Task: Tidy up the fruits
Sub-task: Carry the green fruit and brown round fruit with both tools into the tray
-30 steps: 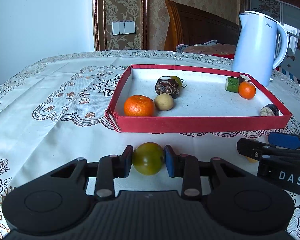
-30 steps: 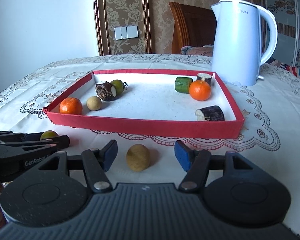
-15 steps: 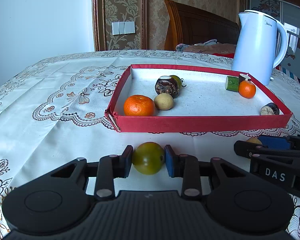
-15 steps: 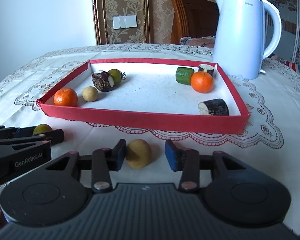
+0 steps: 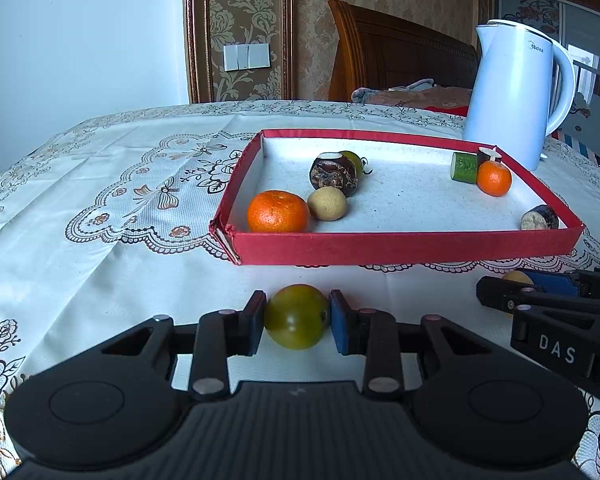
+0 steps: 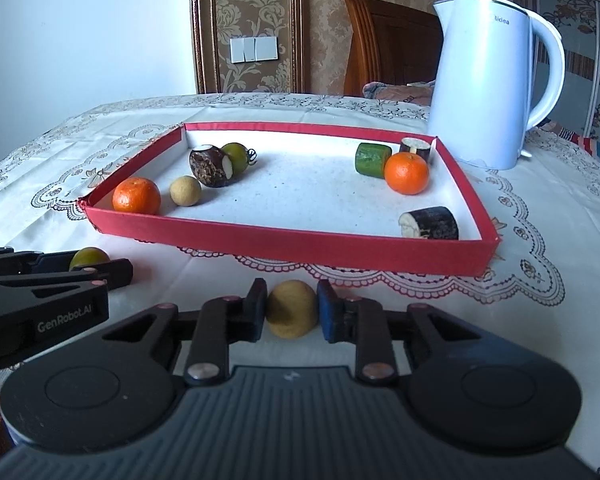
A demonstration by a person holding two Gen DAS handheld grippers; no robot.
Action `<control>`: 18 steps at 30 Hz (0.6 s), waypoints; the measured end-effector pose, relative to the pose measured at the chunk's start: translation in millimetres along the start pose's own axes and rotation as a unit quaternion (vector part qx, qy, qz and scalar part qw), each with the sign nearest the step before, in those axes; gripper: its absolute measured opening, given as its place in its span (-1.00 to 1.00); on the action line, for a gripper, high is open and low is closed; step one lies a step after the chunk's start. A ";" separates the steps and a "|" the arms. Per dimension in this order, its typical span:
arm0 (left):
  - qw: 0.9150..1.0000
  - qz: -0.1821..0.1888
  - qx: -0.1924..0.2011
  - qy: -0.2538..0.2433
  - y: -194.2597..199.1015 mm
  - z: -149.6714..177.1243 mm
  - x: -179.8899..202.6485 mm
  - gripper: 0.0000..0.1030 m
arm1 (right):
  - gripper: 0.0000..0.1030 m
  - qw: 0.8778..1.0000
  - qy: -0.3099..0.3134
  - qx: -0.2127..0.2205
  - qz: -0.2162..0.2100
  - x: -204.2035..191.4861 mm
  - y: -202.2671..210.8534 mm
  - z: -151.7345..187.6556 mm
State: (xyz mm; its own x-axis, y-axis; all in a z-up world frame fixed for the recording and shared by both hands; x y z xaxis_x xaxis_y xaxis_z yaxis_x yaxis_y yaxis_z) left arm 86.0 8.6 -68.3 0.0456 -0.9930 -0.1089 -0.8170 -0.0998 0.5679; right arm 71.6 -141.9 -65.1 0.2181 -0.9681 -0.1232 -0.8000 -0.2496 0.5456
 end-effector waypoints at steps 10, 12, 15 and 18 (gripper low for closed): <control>1.000 0.019 0.014 -0.014 15.3 -3.8 9.7 -0.37 | -0.50 0.999 0.006 0.031 0.008 3.8 20.3 -5.9; 0.999 0.027 0.019 -0.012 21.4 -9.0 10.4 -0.37 | -0.50 0.999 0.010 0.043 0.016 5.8 26.6 -9.1; 0.999 0.036 0.036 -0.012 31.8 -24.2 13.2 -0.37 | -0.50 0.998 0.011 0.057 0.021 10.7 35.1 -19.0; 0.998 0.038 0.051 -0.014 35.7 -43.7 19.6 -0.37 | -0.50 0.997 0.013 0.070 0.031 16.2 39.3 -33.1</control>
State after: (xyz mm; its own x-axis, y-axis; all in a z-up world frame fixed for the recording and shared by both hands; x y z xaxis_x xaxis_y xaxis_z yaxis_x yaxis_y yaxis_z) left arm 82.9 -17.2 -14.5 -0.0331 -0.9951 -0.0930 -0.8723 -0.0167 0.4887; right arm 62.1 -166.7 -18.2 0.1788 -0.9813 -0.0707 -0.8822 -0.1917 0.4301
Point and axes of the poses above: each gripper's, at about its wrist camera, not at the fingertips, and y roughly against the way its jaws point, x to its right, z to its underside, the point moved 5 cm from there along -y, roughly the way its jaws point, and after that the axes turned 10 degrees about -z, right-handed, at the moved point
